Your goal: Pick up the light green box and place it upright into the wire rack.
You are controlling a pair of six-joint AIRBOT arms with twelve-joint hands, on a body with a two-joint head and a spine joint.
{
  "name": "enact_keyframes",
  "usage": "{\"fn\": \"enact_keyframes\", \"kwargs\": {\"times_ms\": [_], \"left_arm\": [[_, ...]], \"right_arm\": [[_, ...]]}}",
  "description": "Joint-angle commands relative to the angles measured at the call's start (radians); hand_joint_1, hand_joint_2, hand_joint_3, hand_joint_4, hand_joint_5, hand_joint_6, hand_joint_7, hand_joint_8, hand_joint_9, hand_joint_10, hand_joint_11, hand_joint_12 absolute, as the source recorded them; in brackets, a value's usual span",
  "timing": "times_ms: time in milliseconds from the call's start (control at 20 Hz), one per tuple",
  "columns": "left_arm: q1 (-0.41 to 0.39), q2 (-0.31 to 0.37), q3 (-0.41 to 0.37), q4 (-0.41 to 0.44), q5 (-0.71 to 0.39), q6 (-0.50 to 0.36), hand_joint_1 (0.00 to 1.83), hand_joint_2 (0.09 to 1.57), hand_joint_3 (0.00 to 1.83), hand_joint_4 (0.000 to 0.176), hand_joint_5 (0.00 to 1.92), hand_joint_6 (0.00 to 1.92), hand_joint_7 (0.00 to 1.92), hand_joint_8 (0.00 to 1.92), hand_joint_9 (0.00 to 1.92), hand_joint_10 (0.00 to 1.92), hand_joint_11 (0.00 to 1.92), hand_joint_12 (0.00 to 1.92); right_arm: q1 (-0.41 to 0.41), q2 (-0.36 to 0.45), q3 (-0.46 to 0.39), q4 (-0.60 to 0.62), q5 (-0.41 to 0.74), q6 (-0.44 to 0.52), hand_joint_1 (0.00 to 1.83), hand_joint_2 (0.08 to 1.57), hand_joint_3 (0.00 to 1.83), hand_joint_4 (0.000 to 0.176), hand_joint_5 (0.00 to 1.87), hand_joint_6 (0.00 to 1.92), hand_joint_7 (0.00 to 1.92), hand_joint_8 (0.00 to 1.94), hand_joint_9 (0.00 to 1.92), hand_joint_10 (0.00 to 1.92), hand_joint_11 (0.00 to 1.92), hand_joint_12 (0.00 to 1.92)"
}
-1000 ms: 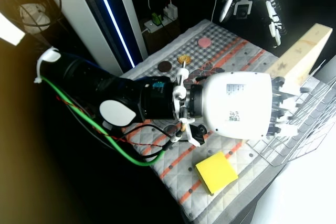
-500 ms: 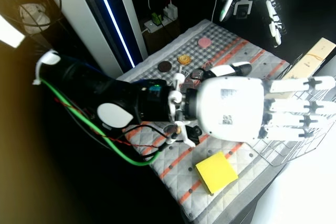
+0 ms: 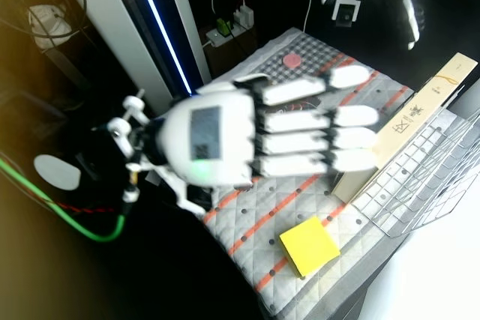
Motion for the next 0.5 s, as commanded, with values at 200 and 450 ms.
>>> {"fn": "enact_keyframes", "kwargs": {"times_ms": [200, 450], "left_arm": [[0.04, 0.001, -0.021, -0.013, -0.303, -0.06, 0.7, 0.89, 0.0, 0.161, 0.12, 0.0, 0.0, 0.0, 0.0, 0.0, 0.0, 0.0], [0.16, -0.019, -0.035, -0.084, -0.49, -0.167, 0.72, 0.86, 0.0, 0.165, 0.07, 0.0, 0.06, 0.02, 0.06, 0.02, 0.07, 0.04]], "right_arm": [[-0.228, 0.086, -0.119, 0.186, 0.358, -0.032, 0.63, 0.85, 0.0, 0.168, 0.0, 0.0, 0.0, 0.0, 0.0, 0.0, 0.0, 0.0], [-0.458, 0.122, -0.202, 0.332, 0.593, -0.025, 0.64, 0.84, 0.02, 0.147, 0.0, 0.0, 0.0, 0.0, 0.0, 0.0, 0.0, 0.0]]}}
